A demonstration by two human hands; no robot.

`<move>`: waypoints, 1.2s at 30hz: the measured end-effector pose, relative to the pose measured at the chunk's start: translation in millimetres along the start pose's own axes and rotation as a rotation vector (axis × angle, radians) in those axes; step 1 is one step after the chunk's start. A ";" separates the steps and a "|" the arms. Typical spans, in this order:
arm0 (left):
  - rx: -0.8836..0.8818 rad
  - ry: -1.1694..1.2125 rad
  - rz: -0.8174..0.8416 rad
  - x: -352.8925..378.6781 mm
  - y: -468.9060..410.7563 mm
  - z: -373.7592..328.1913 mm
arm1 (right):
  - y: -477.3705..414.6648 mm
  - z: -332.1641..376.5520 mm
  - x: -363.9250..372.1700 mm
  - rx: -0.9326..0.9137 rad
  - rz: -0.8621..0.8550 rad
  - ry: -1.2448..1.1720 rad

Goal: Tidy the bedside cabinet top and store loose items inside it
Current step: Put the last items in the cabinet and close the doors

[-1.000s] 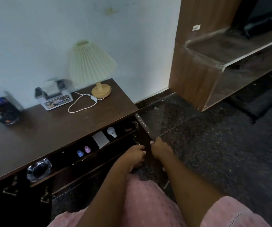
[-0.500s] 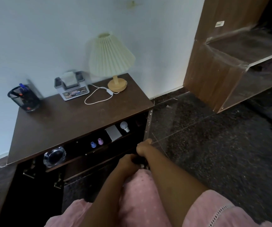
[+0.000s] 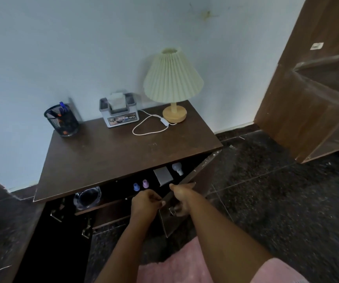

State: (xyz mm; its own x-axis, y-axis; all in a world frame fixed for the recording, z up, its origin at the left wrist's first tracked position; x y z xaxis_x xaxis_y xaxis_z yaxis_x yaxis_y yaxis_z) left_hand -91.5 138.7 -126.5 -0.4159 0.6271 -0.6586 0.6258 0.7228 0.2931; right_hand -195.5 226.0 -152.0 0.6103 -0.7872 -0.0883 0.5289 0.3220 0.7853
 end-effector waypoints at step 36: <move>-0.189 0.530 0.164 17.3 -53.2 19.4 | -69.1 10.8 44.6 -0.161 0.135 0.119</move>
State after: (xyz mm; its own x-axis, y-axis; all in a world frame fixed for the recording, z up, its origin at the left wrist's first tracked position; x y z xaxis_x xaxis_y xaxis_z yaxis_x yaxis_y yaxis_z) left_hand -119.2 105.5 -166.9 -0.6271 0.7598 -0.1718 0.6017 0.6125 0.5126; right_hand -211.2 163.0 -203.6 0.7419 -0.6671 -0.0679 0.5192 0.5074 0.6878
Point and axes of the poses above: each hand's wrist, its own y-axis away from the middle knuckle, its own x-axis out of the palm, z = x × y, the point moved 5 cm from there along -y, towards the middle knuckle, and after that the axes turned 1 degree about z, right-handed, at the moved point
